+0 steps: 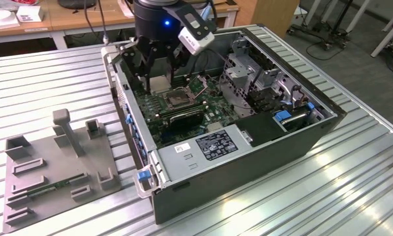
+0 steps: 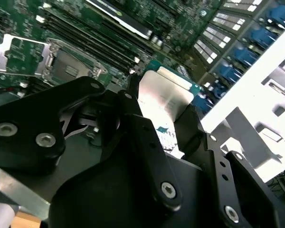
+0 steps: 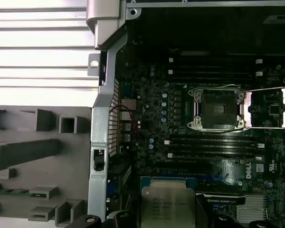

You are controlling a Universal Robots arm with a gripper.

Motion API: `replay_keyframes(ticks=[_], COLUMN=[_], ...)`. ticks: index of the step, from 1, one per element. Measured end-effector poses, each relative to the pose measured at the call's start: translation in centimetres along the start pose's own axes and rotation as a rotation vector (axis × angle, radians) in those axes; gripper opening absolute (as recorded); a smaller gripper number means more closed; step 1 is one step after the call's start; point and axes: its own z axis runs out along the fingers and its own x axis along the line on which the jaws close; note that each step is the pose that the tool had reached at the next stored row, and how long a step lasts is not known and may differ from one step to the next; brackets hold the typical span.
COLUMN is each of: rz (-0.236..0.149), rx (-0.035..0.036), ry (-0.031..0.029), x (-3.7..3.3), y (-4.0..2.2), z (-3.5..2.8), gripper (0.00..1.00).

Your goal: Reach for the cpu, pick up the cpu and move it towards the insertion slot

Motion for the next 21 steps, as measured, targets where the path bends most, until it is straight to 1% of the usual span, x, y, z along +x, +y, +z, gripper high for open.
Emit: replay_keyframes(ticks=[2, 4, 10, 16, 21], rz=[0.000, 0.000, 0.000, 0.000, 0.000], rx=[0.0000, 0.0001, 0.0001, 0.0000, 0.0001], ry=[0.0000, 0.0000, 0.0000, 0.0000, 0.0000], x=[-0.43, -0.66, -0.73, -1.13, -1.18], y=[-0.01, -0.02, -0.01, -0.02, -0.02], z=[0.00, 0.00, 0.00, 0.01, 0.02], gripper=[0.54, 0.54, 0.54, 0.54, 0.54])
